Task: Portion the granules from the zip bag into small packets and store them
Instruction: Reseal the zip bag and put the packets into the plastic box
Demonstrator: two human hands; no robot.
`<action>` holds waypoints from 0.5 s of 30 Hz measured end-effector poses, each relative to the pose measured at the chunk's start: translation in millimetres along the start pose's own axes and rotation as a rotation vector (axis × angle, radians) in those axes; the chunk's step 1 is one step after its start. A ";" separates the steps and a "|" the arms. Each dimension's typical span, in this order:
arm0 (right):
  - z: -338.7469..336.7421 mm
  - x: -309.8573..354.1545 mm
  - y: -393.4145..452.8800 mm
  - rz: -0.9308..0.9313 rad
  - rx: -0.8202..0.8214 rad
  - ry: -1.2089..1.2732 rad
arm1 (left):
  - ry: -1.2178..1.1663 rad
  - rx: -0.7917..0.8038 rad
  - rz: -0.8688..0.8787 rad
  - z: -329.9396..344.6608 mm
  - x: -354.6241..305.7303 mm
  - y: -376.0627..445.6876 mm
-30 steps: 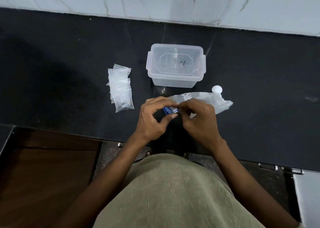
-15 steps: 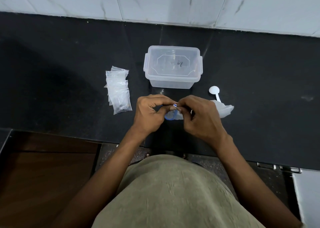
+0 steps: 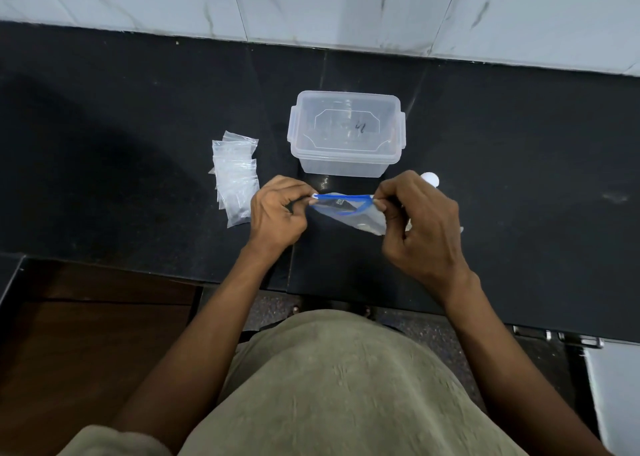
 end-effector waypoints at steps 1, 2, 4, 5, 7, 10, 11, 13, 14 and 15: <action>2.8 5.6 -1.6 -0.018 0.021 0.009 | 0.030 -0.013 -0.043 1.2 6.8 -0.2; 6.0 10.5 -3.1 -0.033 0.042 0.020 | 0.047 -0.031 -0.085 2.5 13.8 -0.2; 13.0 17.5 -6.0 -0.048 0.083 0.031 | 0.049 -0.064 -0.166 3.9 22.9 0.4; 16.1 19.9 -7.2 -0.051 0.105 0.028 | 0.026 -0.076 -0.208 5.0 24.7 1.1; 22.6 24.8 -9.0 -0.064 0.153 0.016 | -0.117 -0.081 -0.358 9.9 29.2 2.4; 33.3 30.6 -10.8 -0.082 0.238 -0.005 | -0.447 -0.032 -0.680 30.5 35.1 -4.1; 38.3 31.0 -11.7 -0.086 0.269 -0.012 | -0.527 -0.009 -0.761 36.6 33.4 -6.6; 50.0 31.0 -15.7 -0.099 0.335 -0.023 | -0.690 0.037 -0.922 46.4 34.0 -12.7; 56.5 30.6 -18.4 -0.107 0.364 -0.029 | -0.756 0.079 -0.994 50.5 34.9 -15.9; 63.4 30.0 -21.8 -0.114 0.393 -0.036 | -0.791 0.143 -1.050 54.6 34.9 -18.2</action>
Point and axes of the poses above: each hand's wrist, its own y-axis towards the middle knuckle, its own z-axis out of the palm, x = y × z, the point moved 9 cm from there along y, towards the middle knuckle, and after that the axes turned 1 degree about -y, right-handed, at the moved point
